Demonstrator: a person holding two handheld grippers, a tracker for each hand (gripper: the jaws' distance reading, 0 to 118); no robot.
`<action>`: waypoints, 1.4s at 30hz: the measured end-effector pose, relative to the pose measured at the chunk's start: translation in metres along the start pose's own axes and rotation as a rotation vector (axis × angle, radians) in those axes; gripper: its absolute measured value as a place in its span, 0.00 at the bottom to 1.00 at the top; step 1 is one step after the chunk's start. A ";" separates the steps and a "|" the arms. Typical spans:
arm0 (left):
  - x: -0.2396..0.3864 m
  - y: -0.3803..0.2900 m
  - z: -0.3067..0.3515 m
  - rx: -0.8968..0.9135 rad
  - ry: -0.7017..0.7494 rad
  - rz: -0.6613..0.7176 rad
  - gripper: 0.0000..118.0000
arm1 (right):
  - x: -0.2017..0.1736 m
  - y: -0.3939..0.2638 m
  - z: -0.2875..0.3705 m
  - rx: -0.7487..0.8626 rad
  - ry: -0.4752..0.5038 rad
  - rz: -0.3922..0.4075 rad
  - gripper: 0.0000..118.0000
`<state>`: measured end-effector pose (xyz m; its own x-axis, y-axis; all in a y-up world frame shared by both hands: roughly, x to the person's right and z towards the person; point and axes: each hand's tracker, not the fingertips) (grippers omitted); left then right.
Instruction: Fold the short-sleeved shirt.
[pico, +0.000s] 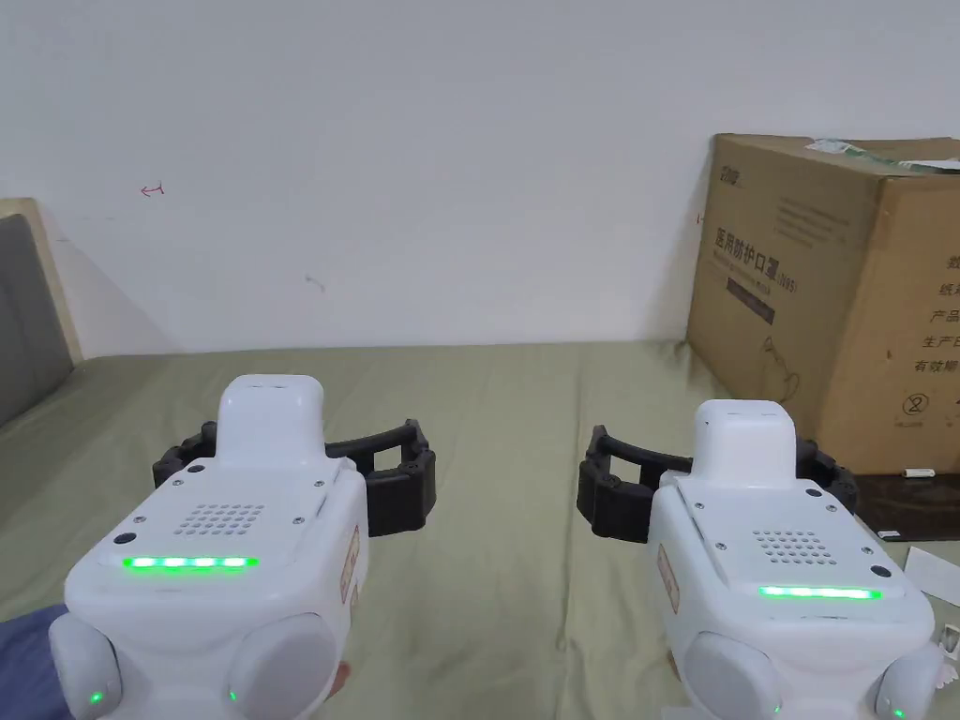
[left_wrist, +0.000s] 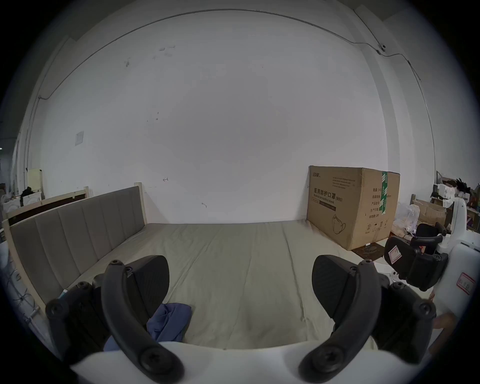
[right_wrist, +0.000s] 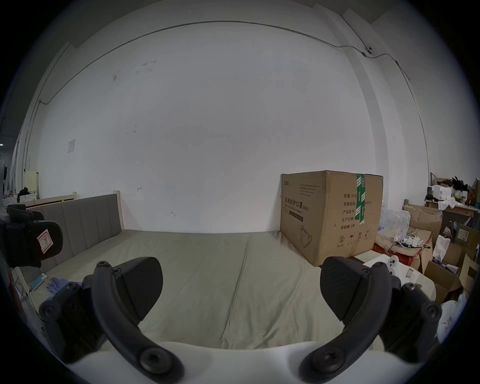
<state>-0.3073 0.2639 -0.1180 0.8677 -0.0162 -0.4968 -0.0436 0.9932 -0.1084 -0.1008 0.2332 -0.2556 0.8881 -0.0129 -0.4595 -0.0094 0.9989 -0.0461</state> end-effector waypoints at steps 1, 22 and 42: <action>0.000 0.000 0.000 0.003 0.003 0.000 0.95 | 0.000 0.000 0.000 -0.001 -0.002 0.000 1.00; -0.002 -0.002 0.002 0.006 0.009 -0.007 0.95 | 0.002 -0.003 -0.002 -0.034 0.007 -0.031 1.00; 0.000 -0.005 0.002 0.015 0.015 -0.029 0.95 | 0.002 -0.005 -0.004 -0.051 0.021 -0.032 1.00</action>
<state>-0.3058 0.2590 -0.1156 0.8611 -0.0471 -0.5062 -0.0108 0.9938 -0.1107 -0.1010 0.2284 -0.2601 0.8784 -0.0459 -0.4757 -0.0053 0.9944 -0.1059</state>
